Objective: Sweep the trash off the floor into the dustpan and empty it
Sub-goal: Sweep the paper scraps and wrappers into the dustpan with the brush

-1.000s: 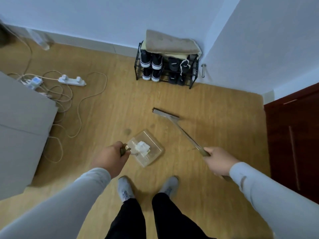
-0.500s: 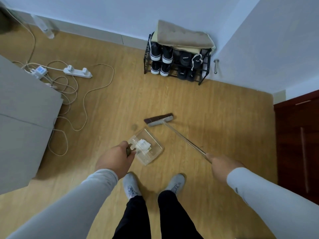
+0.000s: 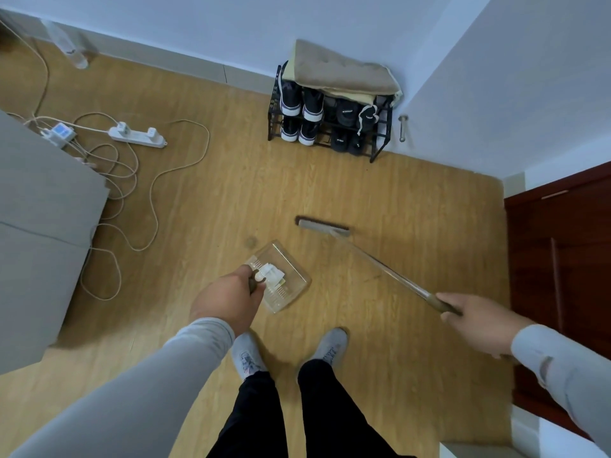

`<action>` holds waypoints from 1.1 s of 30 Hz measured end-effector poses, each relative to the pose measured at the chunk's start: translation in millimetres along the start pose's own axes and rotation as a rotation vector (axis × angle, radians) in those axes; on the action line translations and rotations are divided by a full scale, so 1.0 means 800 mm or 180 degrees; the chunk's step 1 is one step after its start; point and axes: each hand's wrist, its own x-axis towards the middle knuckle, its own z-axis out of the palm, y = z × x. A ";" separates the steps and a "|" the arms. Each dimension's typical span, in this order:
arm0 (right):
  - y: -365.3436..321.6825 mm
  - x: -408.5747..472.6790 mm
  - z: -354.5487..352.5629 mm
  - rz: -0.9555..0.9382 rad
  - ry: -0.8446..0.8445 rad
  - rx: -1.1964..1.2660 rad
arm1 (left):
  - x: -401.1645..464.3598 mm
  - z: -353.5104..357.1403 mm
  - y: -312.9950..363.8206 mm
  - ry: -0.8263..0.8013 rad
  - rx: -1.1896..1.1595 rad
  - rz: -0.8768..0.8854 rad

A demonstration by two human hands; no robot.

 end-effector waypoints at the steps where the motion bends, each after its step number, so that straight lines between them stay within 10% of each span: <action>1: -0.007 0.003 0.003 -0.0002 0.0028 0.0154 | 0.004 -0.001 0.001 -0.0003 0.0014 0.0027; 14: -0.107 0.024 0.134 0.0040 -0.0704 0.0508 | 0.035 0.009 0.035 -0.0062 0.0256 0.0160; 21: -0.014 -0.029 0.036 0.0085 -0.1072 0.1994 | 0.038 0.006 0.035 -0.0051 0.0274 0.0222; 27: -0.049 0.035 0.075 0.0119 -0.0147 0.0862 | 0.040 0.009 0.036 -0.0030 0.0221 0.0222; 33: -0.073 0.018 0.120 -0.0088 -0.0920 0.0623 | 0.041 0.009 0.036 -0.0010 0.0262 0.0241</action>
